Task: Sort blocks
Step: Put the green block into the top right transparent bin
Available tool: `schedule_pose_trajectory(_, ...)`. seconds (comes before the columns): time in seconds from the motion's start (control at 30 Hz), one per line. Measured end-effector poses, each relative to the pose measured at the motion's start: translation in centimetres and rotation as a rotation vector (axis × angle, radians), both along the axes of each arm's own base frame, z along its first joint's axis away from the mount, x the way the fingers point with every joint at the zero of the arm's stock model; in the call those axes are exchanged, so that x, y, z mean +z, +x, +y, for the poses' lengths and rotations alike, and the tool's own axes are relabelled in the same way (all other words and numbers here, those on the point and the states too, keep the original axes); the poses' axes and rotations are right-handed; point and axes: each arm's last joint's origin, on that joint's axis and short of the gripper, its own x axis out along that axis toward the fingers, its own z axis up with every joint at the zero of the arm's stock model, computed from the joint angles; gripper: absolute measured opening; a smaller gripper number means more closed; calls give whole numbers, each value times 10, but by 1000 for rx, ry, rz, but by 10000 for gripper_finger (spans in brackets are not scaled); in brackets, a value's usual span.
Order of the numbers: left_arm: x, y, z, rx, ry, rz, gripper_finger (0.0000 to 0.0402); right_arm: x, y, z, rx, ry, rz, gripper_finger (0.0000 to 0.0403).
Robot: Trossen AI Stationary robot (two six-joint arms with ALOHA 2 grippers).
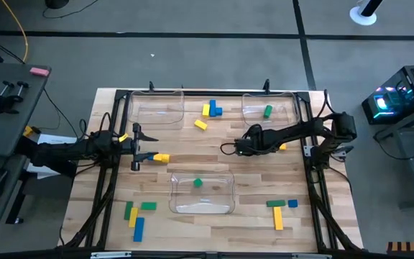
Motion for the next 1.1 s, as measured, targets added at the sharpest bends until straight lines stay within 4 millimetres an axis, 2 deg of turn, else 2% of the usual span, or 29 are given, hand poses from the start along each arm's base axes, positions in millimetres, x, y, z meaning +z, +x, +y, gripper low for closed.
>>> schedule_pose_trajectory(0.07,0,0,0,0,0,0,220,19,5,6,54,-26,-56,129)
schedule_pose_trajectory(0.23,0,0,0,4,0,0,220,85,9,9,104,-191,-224,129)
schedule_pose_trajectory(0.33,0,0,0,4,0,0,220,124,-1,-3,71,-320,-269,129)
schedule_pose_trajectory(0.4,0,0,0,4,0,0,220,138,-11,-18,35,-375,-227,129)
schedule_pose_trajectory(0.5,0,0,0,4,0,0,220,142,-28,-43,-45,-360,-142,129)
schedule_pose_trajectory(0.63,0,0,0,4,0,0,220,132,-43,-73,-122,-282,-62,130)
schedule_pose_trajectory(0.73,0,0,0,3,0,0,220,127,-47,-86,-106,-235,-65,176)
schedule_pose_trajectory(0.83,0,0,0,3,0,0,220,124,-50,-92,-80,-219,-41,243)
schedule_pose_trajectory(0.93,0,0,0,3,0,0,220,126,-52,-95,-59,-224,-29,291)
schedule_pose_trajectory(1.03,0,0,0,3,0,0,220,133,-55,-91,9,-231,-50,311)
schedule_pose_trajectory(1.1,0,0,0,3,0,0,220,143,-57,-79,105,-223,-83,315)
